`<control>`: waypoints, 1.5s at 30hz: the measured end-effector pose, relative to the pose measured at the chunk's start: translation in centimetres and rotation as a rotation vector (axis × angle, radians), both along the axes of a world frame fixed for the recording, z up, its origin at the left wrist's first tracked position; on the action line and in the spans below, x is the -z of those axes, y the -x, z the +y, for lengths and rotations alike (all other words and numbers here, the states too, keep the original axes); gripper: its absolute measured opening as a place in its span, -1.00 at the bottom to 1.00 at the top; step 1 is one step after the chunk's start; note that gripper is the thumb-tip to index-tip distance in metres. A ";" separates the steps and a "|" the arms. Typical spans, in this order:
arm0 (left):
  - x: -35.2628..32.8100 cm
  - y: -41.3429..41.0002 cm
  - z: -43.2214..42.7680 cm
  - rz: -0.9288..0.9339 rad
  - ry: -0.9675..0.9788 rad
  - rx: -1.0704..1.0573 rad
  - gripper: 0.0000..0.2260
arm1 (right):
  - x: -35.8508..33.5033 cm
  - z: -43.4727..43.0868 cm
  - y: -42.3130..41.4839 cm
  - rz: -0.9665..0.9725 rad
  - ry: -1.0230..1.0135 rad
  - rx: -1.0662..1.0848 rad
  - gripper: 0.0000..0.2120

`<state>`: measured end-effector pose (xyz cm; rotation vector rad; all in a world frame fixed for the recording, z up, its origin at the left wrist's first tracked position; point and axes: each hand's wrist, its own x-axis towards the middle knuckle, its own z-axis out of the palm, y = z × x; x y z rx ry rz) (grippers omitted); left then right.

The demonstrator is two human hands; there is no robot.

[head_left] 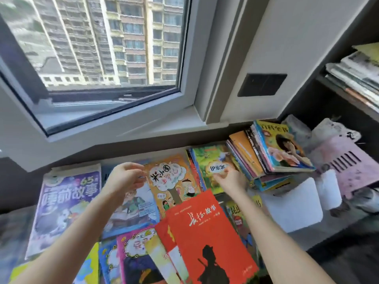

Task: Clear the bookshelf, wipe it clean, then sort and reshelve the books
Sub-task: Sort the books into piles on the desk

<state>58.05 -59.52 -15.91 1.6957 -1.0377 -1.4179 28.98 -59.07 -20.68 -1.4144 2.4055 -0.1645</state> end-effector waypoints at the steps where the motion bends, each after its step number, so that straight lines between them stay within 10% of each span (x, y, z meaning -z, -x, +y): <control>1: 0.3 -0.2 -0.2 -0.007 -0.007 -0.014 -0.87 | 0.8 -0.7 0.1 0.048 -0.075 -0.054 -0.40; 6: 1.7 -0.2 -1.7 -0.004 -0.053 -0.072 -0.89 | 4.7 -3.4 0.0 0.253 -0.331 -0.242 -0.02; 15: 3.2 -0.3 -2.0 -0.038 -0.145 -0.100 -0.85 | 5.1 -3.5 0.4 0.295 -0.306 -0.419 -0.18; 23: 3.6 0.6 -1.6 0.021 -0.198 -0.032 -0.89 | 2.2 -3.3 5.1 -0.387 -0.129 -0.191 -0.73; 35: 3.6 1.9 -1.3 -0.072 -0.182 0.244 -0.83 | -5.2 -0.5 4.3 0.202 0.476 0.057 -0.80; 40: 2.1 4.0 -1.4 0.165 -0.232 0.200 -0.56 | -11.4 4.6 0.4 0.299 0.713 -0.264 -0.70; 45: 0.1 6.2 -1.4 0.467 -0.416 0.200 -0.41 | -10.6 11.4 -2.7 0.402 0.478 -0.699 -0.84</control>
